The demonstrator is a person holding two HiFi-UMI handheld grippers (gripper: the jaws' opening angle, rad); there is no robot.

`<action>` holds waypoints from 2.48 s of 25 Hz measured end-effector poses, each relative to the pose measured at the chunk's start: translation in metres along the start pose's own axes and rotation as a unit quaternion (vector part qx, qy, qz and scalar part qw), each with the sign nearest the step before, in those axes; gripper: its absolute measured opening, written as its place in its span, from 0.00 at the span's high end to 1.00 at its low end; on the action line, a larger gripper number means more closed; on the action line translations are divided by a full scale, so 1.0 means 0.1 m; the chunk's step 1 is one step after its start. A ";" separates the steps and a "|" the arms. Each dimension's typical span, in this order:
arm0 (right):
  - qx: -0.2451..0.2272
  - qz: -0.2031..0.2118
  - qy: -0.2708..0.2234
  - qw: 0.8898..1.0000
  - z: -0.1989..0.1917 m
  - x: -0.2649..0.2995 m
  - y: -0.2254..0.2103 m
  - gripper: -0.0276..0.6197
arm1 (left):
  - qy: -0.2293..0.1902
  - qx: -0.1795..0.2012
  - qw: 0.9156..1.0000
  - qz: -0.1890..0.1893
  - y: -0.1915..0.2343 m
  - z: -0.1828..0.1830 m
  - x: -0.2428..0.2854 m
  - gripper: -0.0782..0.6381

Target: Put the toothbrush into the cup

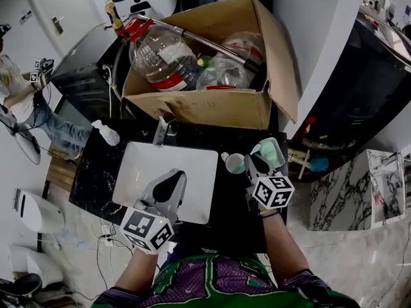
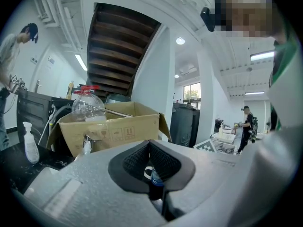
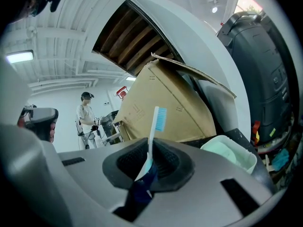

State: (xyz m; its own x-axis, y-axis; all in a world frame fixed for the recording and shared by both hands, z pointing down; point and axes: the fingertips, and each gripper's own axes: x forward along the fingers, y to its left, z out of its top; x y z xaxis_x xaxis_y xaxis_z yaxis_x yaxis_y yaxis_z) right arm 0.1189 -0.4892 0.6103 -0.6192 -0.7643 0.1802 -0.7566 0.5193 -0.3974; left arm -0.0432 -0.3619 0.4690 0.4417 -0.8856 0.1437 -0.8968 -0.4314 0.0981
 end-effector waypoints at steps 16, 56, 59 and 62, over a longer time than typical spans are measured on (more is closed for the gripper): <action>-0.015 -0.037 0.027 0.999 -0.05 -0.14 0.03 0.88 | -0.013 0.016 0.999 -0.049 -0.05 0.13 -0.06 0.87; -0.105 -0.072 -0.067 0.990 0.62 -0.78 1.84 0.88 | -0.062 0.025 0.992 -0.108 0.54 0.64 -0.76 0.87; -0.114 -0.063 -0.067 0.989 0.64 -0.79 2.00 0.88 | -0.068 0.025 0.992 -0.105 0.59 0.70 -0.82 0.87; -0.129 -0.061 -0.064 0.988 0.67 -0.81 2.09 0.88 | -0.072 0.029 0.992 -0.101 0.66 0.75 -0.89 0.87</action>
State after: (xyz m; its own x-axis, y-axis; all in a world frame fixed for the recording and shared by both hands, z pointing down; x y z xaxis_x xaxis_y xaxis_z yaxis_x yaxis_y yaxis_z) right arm 0.0253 -0.3445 0.4523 -0.5011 -0.8606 0.0903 -0.8623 0.4879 -0.1352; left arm -0.1433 -0.3238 0.3889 0.6079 -0.7939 -0.0165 -0.7923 -0.6078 0.0531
